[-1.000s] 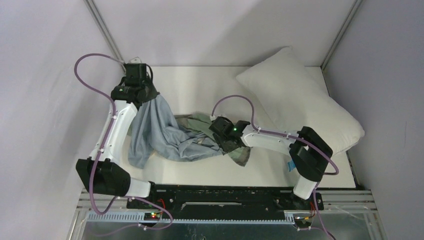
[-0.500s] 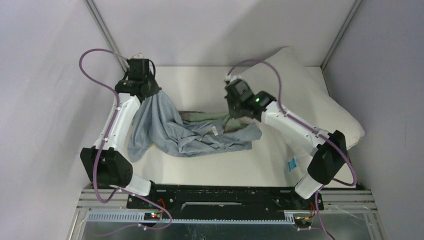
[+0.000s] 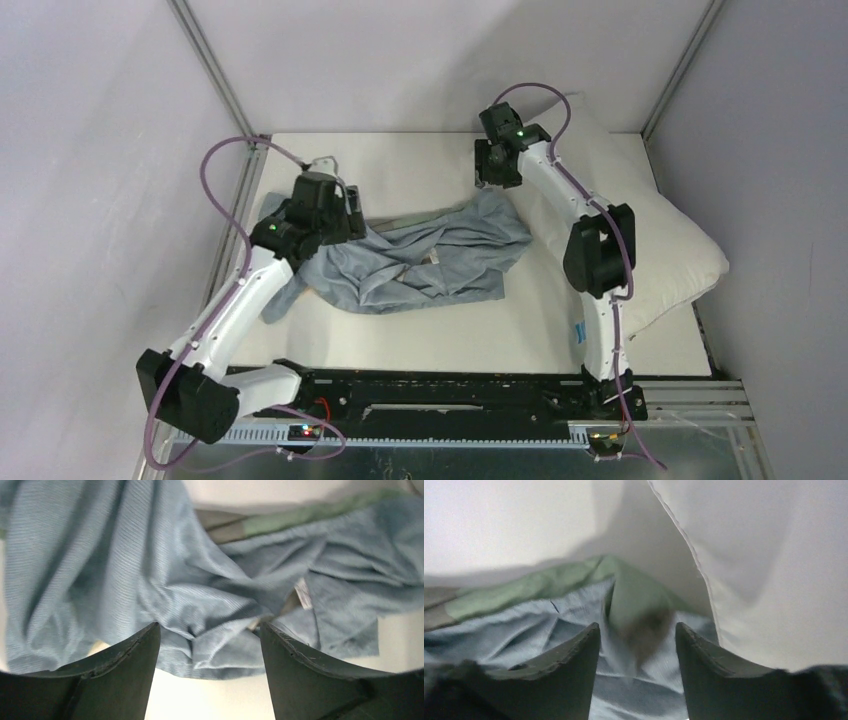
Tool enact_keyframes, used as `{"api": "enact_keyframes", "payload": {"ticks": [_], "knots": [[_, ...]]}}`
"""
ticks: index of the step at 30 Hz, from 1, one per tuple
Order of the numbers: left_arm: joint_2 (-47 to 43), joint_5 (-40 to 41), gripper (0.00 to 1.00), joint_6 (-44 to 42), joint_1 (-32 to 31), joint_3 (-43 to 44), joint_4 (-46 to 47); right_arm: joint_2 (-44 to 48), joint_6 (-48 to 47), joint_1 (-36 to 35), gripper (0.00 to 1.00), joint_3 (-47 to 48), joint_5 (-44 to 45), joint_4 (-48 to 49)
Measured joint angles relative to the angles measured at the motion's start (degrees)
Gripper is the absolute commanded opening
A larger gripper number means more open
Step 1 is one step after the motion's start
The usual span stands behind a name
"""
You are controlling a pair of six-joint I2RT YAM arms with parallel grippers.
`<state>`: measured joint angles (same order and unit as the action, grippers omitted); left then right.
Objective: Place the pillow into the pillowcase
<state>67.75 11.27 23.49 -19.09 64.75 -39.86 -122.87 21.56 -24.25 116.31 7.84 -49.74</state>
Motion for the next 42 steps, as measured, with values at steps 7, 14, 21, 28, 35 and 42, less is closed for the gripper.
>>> {"api": "enact_keyframes", "payload": {"ticks": [7,14,21,28,35,42], "knots": [[5.3,-3.1,0.77,1.5,-7.4,-2.8,4.7,14.0,0.0,-1.9,0.72,-11.0,1.8,-0.3],[23.5,-5.8,0.75,1.2,-9.4,5.8,5.6,41.0,3.5,-8.4,0.51,-35.3,3.3,6.0],[39.9,-8.3,0.76,-0.8,-10.2,21.4,7.6,40.1,7.8,-10.6,0.53,-53.9,1.7,10.9],[50.9,-11.3,0.77,-2.0,-10.8,31.5,6.3,34.5,10.0,-13.0,0.55,-58.0,-0.6,15.5],[58.6,-11.7,0.77,-2.1,-11.9,38.6,5.0,30.7,11.5,-14.7,0.62,-59.4,0.9,18.7],[63.3,-9.1,0.46,-1.7,-13.9,41.6,4.5,27.9,12.4,-14.7,0.50,-61.5,2.1,20.3]]}}
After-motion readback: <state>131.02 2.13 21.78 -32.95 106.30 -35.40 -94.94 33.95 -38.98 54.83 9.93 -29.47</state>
